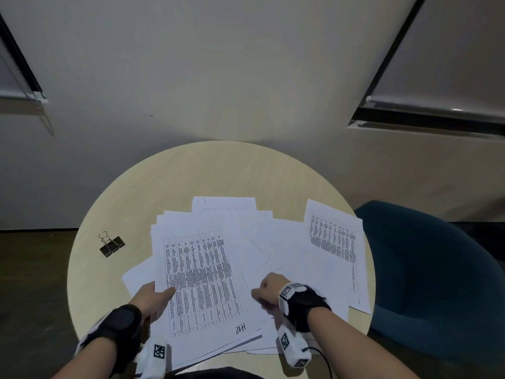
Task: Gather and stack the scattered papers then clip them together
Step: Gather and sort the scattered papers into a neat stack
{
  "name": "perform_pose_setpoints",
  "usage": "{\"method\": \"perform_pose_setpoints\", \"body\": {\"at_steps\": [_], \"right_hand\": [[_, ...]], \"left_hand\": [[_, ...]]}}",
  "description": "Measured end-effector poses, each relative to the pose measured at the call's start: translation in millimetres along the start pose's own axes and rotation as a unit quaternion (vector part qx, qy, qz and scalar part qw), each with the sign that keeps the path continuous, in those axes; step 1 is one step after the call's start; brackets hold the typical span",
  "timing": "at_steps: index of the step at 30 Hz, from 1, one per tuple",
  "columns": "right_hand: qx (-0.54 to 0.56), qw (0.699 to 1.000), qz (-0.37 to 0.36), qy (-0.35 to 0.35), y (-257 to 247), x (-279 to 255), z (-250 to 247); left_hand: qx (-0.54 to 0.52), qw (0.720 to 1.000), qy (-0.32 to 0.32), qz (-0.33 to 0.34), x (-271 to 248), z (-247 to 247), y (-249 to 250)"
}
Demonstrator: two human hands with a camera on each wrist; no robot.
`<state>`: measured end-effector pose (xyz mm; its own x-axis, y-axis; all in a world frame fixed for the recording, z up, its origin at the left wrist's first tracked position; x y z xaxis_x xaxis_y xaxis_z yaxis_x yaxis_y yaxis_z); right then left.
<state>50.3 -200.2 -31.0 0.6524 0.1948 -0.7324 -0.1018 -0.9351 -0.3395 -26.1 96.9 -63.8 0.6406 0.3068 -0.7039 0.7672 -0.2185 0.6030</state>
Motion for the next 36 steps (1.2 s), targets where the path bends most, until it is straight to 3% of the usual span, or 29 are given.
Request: {"method": "perform_pose_setpoints", "body": {"at_steps": [3, 8, 10, 14, 17, 19, 22, 25, 28, 32, 36], "right_hand": [[-0.047, 0.998, -0.009, 0.051, -7, 12, -10], [-0.081, 0.996, -0.039, -0.023, -27, 19, 13], [-0.052, 0.998, -0.035, -0.032, -29, 20, 14], [0.114, 0.991, -0.042, 0.05, -33, 19, -19], [0.355, 0.929, -0.094, 0.045, -50, 6, -43], [0.434, 0.877, -0.178, 0.108, -67, -7, -69], [0.444, 0.822, -0.262, 0.24, -93, -41, -111], [0.415, 0.803, -0.318, 0.288, -117, -67, -132], [0.4, 0.804, -0.344, 0.274, -124, -73, -131], [0.386, 0.849, -0.282, 0.224, -108, -56, -102], [0.422, 0.839, -0.25, 0.237, -95, -51, -99]], "left_hand": [[-0.025, 0.999, 0.018, 0.024, 0, 2, -1], [-0.043, 0.995, 0.048, 0.073, -6, 3, 7], [-0.043, 0.992, 0.031, 0.116, -14, 2, 16], [-0.056, 0.975, -0.003, 0.217, -36, -6, 48], [-0.091, 0.958, 0.003, 0.272, -54, -16, 77], [-0.096, 0.946, 0.035, 0.308, -61, -28, 96], [-0.115, 0.924, 0.097, 0.35, -71, -47, 120], [-0.18, 0.899, 0.141, 0.375, -77, -56, 131], [-0.238, 0.899, 0.112, 0.35, -75, -51, 130], [-0.292, 0.892, 0.047, 0.343, -63, -41, 121], [-0.258, 0.889, 0.039, 0.377, -69, -31, 137]]}}
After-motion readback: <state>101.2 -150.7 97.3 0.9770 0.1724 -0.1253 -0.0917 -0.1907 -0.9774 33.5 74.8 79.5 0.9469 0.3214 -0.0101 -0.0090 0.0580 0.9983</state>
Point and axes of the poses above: each hand's wrist, its own x-axis towards the middle knuckle, its own z-axis out of the palm, y = z × x, the point moved 6 cm from there along x, towards the middle knuckle, and after that the axes turned 1 degree about -z, right-handed, at the moved point
